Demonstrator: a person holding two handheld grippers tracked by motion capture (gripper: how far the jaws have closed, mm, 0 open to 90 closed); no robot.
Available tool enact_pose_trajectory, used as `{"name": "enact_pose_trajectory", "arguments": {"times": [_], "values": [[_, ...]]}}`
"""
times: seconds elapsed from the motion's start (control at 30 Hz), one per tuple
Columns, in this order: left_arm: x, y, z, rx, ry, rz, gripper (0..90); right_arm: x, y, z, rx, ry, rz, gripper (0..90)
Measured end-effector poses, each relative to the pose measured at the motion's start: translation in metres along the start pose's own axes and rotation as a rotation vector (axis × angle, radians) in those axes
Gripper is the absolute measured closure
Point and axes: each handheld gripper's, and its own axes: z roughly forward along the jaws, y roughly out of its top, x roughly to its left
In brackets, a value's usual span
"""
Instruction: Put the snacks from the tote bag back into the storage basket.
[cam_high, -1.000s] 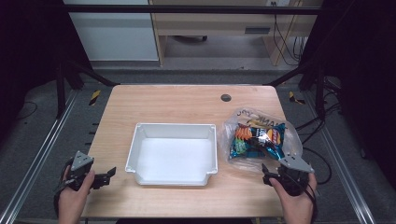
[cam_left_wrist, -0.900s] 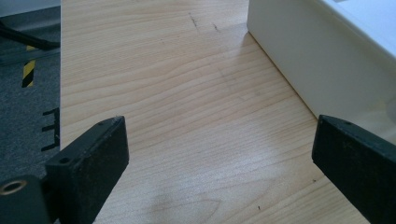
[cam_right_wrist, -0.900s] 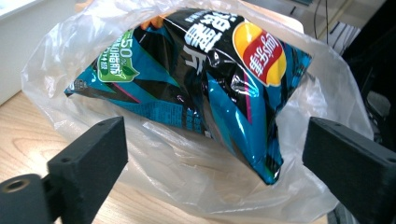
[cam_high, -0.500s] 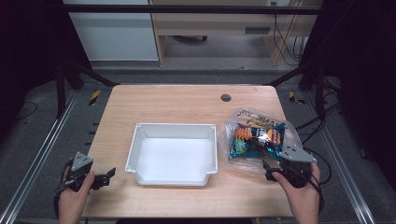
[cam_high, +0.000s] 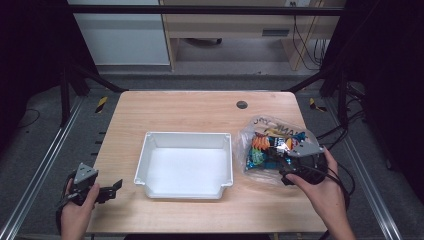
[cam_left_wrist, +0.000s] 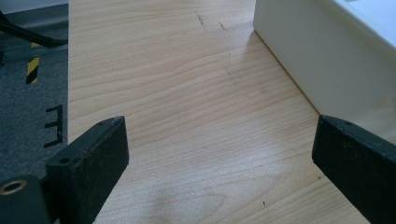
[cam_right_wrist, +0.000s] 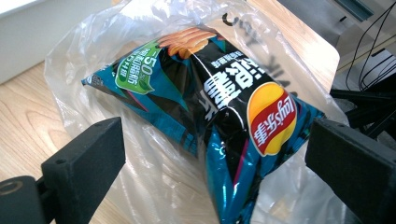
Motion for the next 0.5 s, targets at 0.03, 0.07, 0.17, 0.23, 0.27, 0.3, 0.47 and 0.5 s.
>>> {"name": "enact_pose_trajectory", "arguments": {"times": [0.03,0.07,0.17,0.23,0.27,0.3,0.47,0.5], "values": [[0.000,0.000,0.000,0.001,-0.001,0.002,3.5,-0.001,0.002,0.000,0.008,0.003,-0.010,5.4],[0.000,0.000,0.000,-0.002,0.000,0.002,3.5,-0.002,0.004,-0.001,0.016,0.008,-0.023,5.4],[0.000,0.000,0.000,-0.002,-0.002,0.003,3.5,-0.005,0.011,-0.001,0.037,0.017,-0.050,5.4],[0.000,0.000,0.000,-0.002,-0.005,0.004,3.5,-0.007,0.014,0.000,0.055,0.032,-0.063,5.4],[0.000,0.000,0.000,-0.002,-0.005,0.003,3.5,-0.008,0.016,0.001,0.062,0.033,-0.075,5.4],[0.000,0.000,0.000,-0.003,-0.005,0.003,3.5,-0.009,0.018,0.002,0.073,0.035,-0.085,5.5],[0.000,0.000,0.000,0.001,-0.005,0.004,3.6,-0.018,0.028,0.005,0.085,0.067,-0.116,5.9],[0.000,0.000,0.000,0.001,-0.006,0.004,3.6,-0.018,0.028,0.005,0.085,0.067,-0.116,5.9]]}}
